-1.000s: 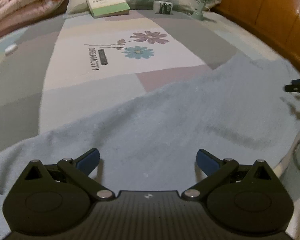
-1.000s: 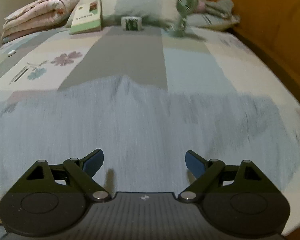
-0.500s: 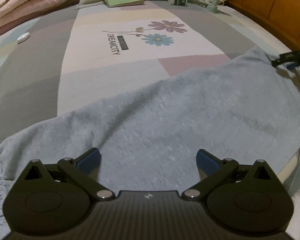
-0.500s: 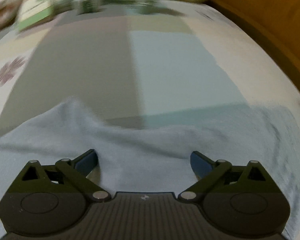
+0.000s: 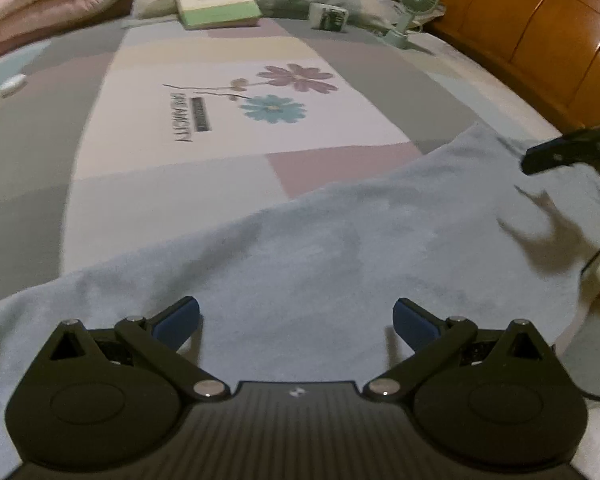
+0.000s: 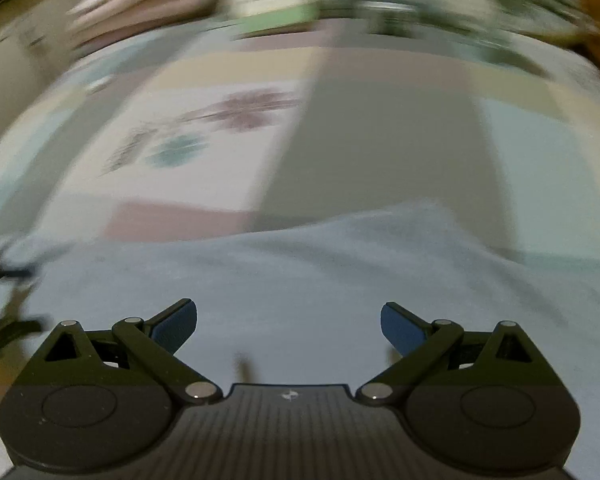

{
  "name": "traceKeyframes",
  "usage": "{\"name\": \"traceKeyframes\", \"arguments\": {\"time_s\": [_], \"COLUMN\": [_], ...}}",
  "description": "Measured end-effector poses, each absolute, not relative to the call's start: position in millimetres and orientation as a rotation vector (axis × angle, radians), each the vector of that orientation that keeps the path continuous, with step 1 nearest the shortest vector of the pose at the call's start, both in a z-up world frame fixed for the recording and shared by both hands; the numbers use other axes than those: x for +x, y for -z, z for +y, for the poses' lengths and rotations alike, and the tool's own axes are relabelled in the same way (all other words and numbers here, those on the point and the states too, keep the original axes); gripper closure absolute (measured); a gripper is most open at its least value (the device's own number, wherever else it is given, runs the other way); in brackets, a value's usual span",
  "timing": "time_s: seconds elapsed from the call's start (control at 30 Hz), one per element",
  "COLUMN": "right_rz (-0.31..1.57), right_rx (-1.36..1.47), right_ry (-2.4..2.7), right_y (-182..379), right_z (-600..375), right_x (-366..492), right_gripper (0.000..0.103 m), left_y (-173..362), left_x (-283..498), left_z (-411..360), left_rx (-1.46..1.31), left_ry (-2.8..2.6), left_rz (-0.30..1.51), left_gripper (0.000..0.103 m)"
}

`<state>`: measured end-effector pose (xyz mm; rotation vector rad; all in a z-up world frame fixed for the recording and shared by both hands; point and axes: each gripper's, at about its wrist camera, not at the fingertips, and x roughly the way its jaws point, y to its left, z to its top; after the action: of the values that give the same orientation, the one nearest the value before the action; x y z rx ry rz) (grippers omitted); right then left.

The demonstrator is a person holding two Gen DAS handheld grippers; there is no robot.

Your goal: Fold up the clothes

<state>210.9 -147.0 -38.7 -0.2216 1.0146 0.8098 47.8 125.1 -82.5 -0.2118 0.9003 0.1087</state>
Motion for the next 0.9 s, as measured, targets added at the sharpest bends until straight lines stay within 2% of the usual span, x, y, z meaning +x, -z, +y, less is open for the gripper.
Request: {"name": "traceKeyframes", "arguments": {"time_s": [0.17,0.33,0.47,0.7,0.9], "right_rz": [1.003,1.013,1.038,1.155,1.163], "right_rx": [-0.221,-0.124,-0.186,-0.267,-0.342], "right_ry": [-0.895,-0.891,-0.818,-0.633,-0.511], "right_y": [8,-33,-22,69,90], "right_z": [-109,-103,-88,-43,-10], "right_x": [191,190,190,207,228], "right_gripper": [0.003,0.000,0.000,0.000,0.000], "left_y": [79,94,93,95,94], "left_x": [37,39,36,31,29], "left_z": [144,160,160,162,161], "left_rx": [-0.196,-0.216,-0.218,-0.233,-0.237], "left_ry": [-0.204,-0.270,-0.251,-0.239,-0.245], "left_rz": [0.888,0.950,0.926,0.917,0.928], "left_gripper": [0.001,0.001,0.001,0.001,0.001]}}
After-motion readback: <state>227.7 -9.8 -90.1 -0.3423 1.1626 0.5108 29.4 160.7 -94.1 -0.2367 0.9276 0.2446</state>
